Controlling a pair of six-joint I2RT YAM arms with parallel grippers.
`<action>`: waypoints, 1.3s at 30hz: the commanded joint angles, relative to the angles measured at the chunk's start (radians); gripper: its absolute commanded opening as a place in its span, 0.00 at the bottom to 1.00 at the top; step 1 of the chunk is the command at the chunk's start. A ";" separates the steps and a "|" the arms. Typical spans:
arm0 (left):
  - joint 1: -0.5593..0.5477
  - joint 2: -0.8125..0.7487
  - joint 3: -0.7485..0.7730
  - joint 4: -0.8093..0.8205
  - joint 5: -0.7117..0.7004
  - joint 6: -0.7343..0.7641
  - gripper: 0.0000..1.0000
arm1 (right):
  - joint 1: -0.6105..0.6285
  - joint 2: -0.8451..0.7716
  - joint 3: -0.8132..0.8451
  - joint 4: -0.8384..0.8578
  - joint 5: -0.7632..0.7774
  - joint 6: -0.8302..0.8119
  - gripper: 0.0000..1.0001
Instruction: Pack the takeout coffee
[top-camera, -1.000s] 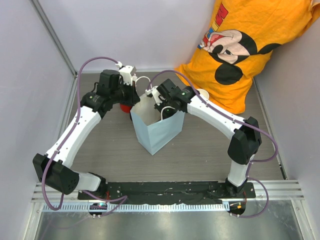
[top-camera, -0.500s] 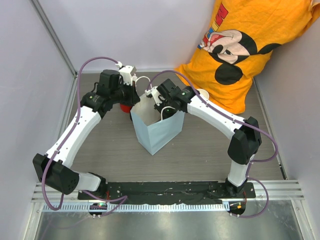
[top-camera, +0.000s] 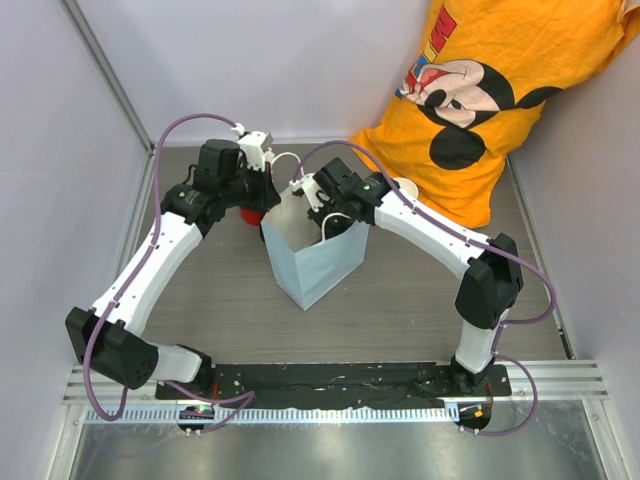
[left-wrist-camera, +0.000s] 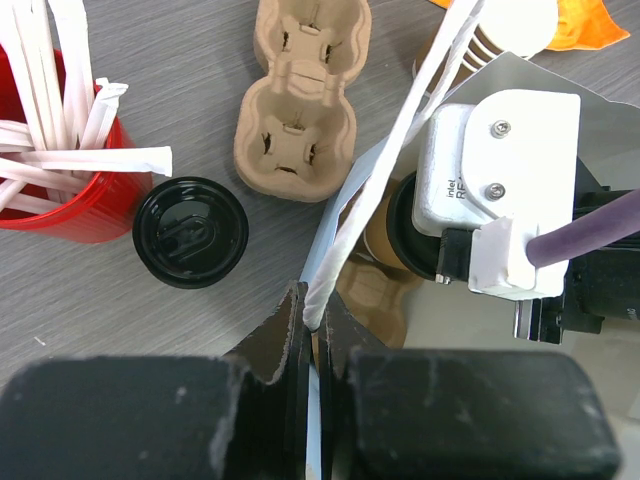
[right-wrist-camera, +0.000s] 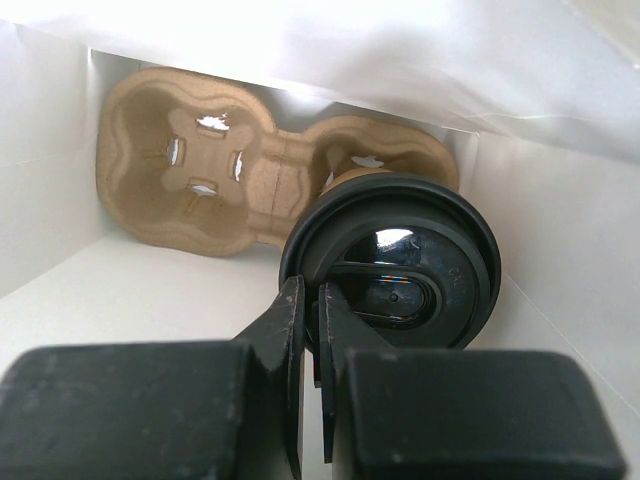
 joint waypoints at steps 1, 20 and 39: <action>0.000 -0.032 -0.005 0.010 0.009 0.000 0.02 | 0.005 -0.024 0.008 0.042 -0.012 -0.017 0.01; 0.000 -0.030 -0.008 0.011 0.017 0.000 0.02 | 0.005 -0.028 -0.028 0.087 -0.003 -0.022 0.01; 0.000 -0.032 -0.010 0.013 0.022 -0.002 0.01 | 0.003 -0.030 -0.055 0.111 0.014 -0.032 0.01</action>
